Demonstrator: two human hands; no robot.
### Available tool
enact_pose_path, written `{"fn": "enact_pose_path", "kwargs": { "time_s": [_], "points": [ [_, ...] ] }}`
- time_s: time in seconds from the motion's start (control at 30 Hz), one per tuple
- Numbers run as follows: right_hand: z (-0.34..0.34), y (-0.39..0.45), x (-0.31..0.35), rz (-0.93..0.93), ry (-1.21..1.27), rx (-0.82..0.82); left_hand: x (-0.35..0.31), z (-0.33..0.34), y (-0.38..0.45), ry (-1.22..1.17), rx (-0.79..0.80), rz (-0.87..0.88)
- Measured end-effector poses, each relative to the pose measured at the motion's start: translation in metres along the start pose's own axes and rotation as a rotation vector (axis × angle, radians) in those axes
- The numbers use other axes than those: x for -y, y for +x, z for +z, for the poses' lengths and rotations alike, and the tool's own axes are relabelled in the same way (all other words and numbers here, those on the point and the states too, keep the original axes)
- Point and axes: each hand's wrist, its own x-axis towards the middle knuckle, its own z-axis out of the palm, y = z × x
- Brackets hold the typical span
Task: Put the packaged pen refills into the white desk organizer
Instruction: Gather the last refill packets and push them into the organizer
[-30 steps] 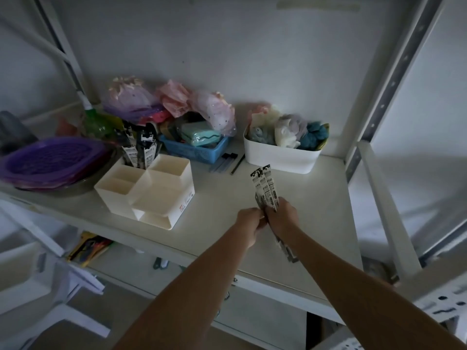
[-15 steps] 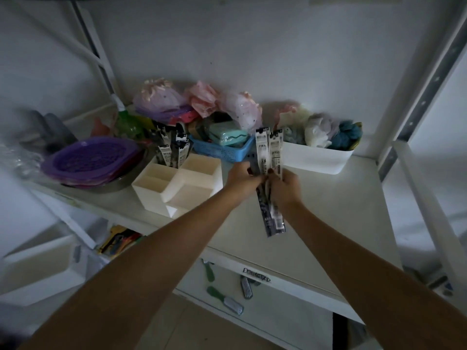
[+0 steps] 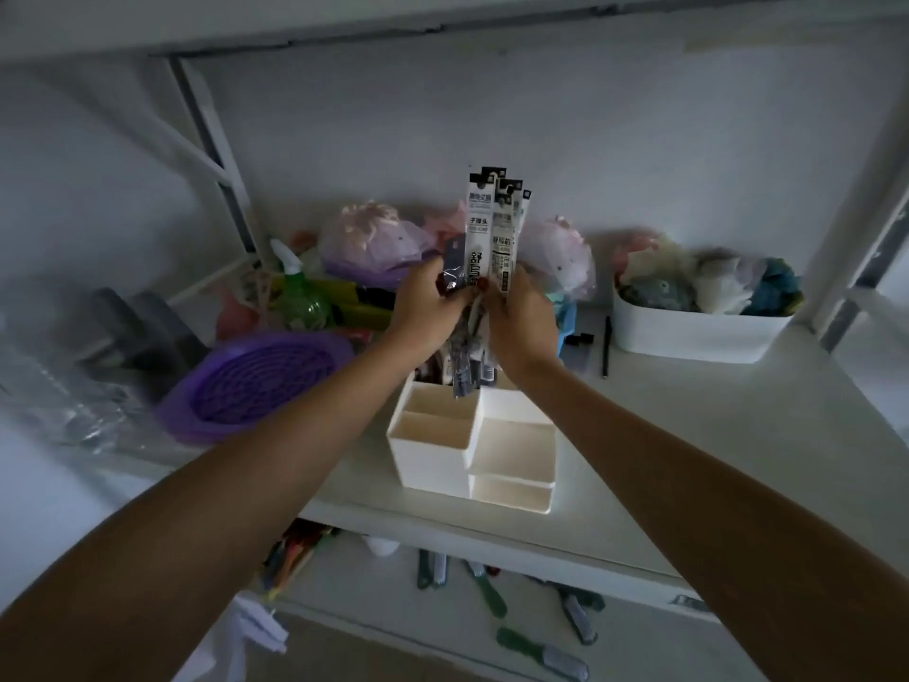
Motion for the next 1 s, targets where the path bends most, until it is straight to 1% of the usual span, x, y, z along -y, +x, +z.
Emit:
{"fn": "enact_pose_path", "kwargs": {
  "time_s": [0.17,0.23,0.33,0.43,0.57,0.73,0.83,0.9,1.0],
  "points": [
    [0.034,0.002,0.02,0.044,-0.038,0.022,0.036,-0.032,0.012,0.091,0.018,0.047],
    [0.041,0.001,0.021,0.028,-0.091,0.022,0.048,-0.037,0.013,0.128,0.017,0.09],
    [0.045,-0.002,0.017,-0.012,-0.153,-0.028,0.06,-0.039,0.015,0.181,0.034,0.157],
    [0.044,-0.003,0.011,-0.001,-0.181,-0.026,0.062,-0.036,0.017,0.141,0.062,0.193],
    [0.038,0.0,0.003,0.046,-0.142,0.062,0.062,-0.029,0.018,0.076,0.063,0.169],
    [0.026,0.0,-0.008,0.071,-0.136,0.095,0.06,-0.023,0.02,0.077,0.074,0.134],
    [0.026,0.001,-0.013,0.06,-0.236,0.122,0.057,-0.024,0.021,0.071,0.089,0.134],
    [0.029,0.0,-0.015,0.055,-0.318,0.091,0.058,-0.024,0.019,0.09,0.099,0.13],
    [0.035,-0.007,-0.019,0.077,-0.38,0.06,0.065,-0.022,0.016,0.165,0.157,0.072]
  ]
}}
